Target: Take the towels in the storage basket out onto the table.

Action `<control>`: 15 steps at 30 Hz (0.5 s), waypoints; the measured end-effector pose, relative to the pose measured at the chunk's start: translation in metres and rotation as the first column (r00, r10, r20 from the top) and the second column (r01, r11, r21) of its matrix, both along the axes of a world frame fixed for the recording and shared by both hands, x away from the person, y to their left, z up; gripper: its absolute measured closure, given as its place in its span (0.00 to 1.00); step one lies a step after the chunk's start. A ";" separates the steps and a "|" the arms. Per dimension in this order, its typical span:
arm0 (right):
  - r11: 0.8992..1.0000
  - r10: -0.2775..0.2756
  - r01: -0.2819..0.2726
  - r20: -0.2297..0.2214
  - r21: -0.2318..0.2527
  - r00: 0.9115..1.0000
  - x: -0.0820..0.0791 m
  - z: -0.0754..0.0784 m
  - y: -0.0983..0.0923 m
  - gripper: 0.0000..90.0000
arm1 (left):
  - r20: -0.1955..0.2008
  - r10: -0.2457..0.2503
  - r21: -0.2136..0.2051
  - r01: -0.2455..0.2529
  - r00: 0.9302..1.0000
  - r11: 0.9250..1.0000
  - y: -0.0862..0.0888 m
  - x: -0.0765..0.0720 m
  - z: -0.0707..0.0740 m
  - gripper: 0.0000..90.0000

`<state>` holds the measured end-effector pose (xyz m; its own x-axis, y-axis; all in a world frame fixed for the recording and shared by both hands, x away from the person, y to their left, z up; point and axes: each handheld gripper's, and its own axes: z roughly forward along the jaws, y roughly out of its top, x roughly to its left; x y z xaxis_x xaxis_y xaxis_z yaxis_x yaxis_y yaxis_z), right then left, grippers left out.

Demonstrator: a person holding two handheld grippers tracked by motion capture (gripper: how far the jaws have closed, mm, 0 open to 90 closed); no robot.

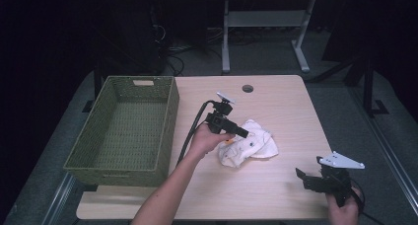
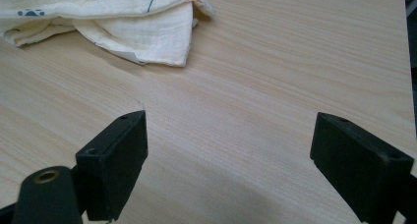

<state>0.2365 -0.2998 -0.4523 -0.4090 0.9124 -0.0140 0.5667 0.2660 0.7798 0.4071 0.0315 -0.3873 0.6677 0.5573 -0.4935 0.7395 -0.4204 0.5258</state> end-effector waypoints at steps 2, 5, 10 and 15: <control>1.000 0.002 -0.002 0.001 -0.001 1.000 0.001 0.000 0.000 0.15 | 0.004 0.001 0.000 -0.001 1.000 1.000 0.002 -0.002 0.001 0.49; 1.000 -0.003 0.003 -0.001 0.002 1.000 0.002 0.000 -0.001 0.15 | 0.029 0.009 0.001 -0.009 1.000 1.000 0.006 -0.007 0.003 0.44; 1.000 -0.012 0.012 -0.001 0.009 1.000 0.002 0.001 -0.002 0.15 | 0.043 0.017 -0.023 -0.016 0.999 1.000 0.016 -0.013 0.006 0.38; 1.000 -0.011 0.011 -0.001 0.005 1.000 0.002 0.001 -0.003 0.15 | 0.063 0.010 -0.024 -0.008 0.998 1.000 0.025 -0.022 0.008 0.36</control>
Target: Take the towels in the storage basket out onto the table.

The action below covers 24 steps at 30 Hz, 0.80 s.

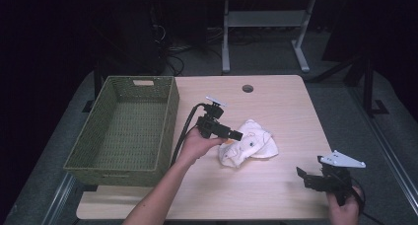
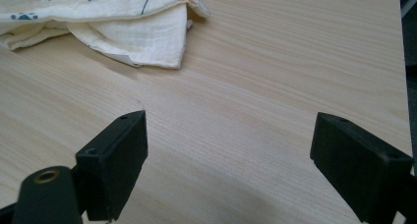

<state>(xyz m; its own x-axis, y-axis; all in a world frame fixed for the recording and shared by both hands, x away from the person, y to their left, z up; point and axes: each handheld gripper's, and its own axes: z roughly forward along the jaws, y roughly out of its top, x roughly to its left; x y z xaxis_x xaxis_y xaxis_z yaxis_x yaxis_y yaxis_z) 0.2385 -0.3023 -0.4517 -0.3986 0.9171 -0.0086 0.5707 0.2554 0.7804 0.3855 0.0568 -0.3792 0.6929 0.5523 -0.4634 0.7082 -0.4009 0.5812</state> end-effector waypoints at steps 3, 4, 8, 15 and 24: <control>1.000 -0.002 0.002 -0.001 0.001 1.000 0.000 0.000 0.000 0.15 | 0.007 -0.001 -0.012 0.001 1.000 1.000 0.005 -0.006 0.001 0.35; 1.000 -0.002 0.002 -0.001 -0.001 1.000 0.000 0.000 0.000 0.15 | 0.010 -0.001 -0.018 0.001 1.000 1.000 0.007 -0.009 0.001 0.35; 1.000 -0.001 0.001 -0.005 -0.005 1.000 0.001 -0.001 0.001 0.15 | 0.004 -0.011 -0.052 0.011 1.000 0.999 0.012 -0.016 0.004 0.34; 1.000 -0.002 0.002 -0.006 -0.008 1.000 0.001 -0.001 0.001 0.15 | 0.007 -0.017 -0.058 0.017 1.000 0.998 0.021 -0.027 0.002 0.32; 1.000 -0.002 0.002 -0.010 -0.012 1.000 0.002 -0.002 0.002 0.15 | 0.037 -0.035 -0.062 0.037 0.999 0.997 0.031 -0.041 0.001 0.31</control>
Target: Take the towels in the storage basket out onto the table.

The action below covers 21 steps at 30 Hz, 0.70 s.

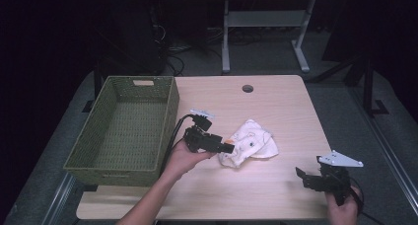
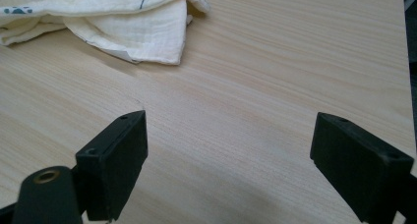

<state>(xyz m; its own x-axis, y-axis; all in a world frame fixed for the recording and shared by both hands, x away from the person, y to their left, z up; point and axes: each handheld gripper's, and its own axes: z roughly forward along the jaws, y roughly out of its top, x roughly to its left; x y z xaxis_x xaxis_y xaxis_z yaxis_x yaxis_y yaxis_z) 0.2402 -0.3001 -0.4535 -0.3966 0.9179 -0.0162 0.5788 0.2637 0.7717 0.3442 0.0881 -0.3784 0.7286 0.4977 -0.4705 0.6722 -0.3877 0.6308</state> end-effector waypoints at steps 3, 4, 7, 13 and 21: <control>1.000 0.000 0.000 -0.005 -0.001 1.000 0.000 0.000 0.000 0.15 | 0.001 0.000 0.000 0.000 1.000 1.000 0.003 -0.004 -0.003 0.30; 1.000 0.001 -0.001 -0.007 -0.003 1.000 0.000 -0.001 0.001 0.15 | -0.004 0.000 -0.004 0.000 1.000 1.000 0.004 -0.005 -0.004 0.30; 1.000 0.002 -0.002 -0.004 -0.001 1.000 0.000 -0.001 0.001 0.15 | 0.000 -0.003 -0.008 0.003 1.000 1.000 0.006 -0.008 -0.005 0.30; 1.000 0.003 -0.003 -0.005 -0.004 1.000 0.000 -0.001 0.002 0.15 | 0.003 -0.013 -0.021 0.013 1.000 1.000 0.011 -0.017 -0.007 0.30; 1.000 0.004 -0.004 -0.008 -0.005 1.000 -0.001 -0.002 0.001 0.15 | 0.012 -0.021 -0.017 0.021 1.000 1.000 0.017 -0.028 -0.017 0.30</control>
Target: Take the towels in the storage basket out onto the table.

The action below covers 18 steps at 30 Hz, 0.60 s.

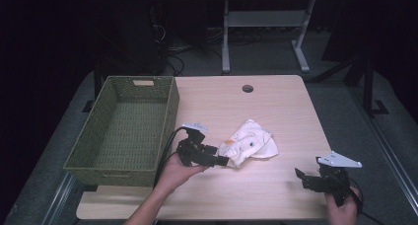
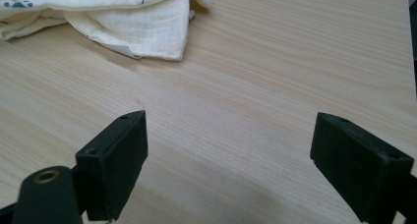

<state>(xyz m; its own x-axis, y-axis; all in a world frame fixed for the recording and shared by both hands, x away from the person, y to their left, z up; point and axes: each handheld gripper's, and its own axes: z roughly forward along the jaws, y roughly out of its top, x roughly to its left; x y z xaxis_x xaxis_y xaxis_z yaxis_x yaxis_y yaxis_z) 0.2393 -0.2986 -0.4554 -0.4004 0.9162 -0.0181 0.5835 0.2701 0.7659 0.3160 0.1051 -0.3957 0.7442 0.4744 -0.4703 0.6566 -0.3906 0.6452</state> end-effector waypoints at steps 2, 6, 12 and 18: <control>1.000 -0.001 0.001 -0.001 0.001 1.000 0.000 0.000 0.000 0.15 | 0.000 0.000 -0.006 0.000 1.000 1.000 0.000 -0.004 -0.003 0.30; 1.000 0.000 0.000 0.000 -0.001 1.000 0.000 0.000 -0.001 0.15 | 0.007 -0.007 -0.002 0.007 1.000 1.000 0.002 -0.011 -0.008 0.30; 1.000 -0.001 0.001 -0.001 0.000 1.000 -0.001 0.000 -0.001 0.15 | 0.011 -0.012 0.004 0.012 1.000 1.000 0.007 -0.021 -0.019 0.30; 1.000 -0.003 0.003 -0.002 -0.003 1.000 -0.001 -0.001 0.000 0.15 | 0.011 -0.026 0.007 0.026 1.000 1.000 0.009 -0.030 -0.026 0.30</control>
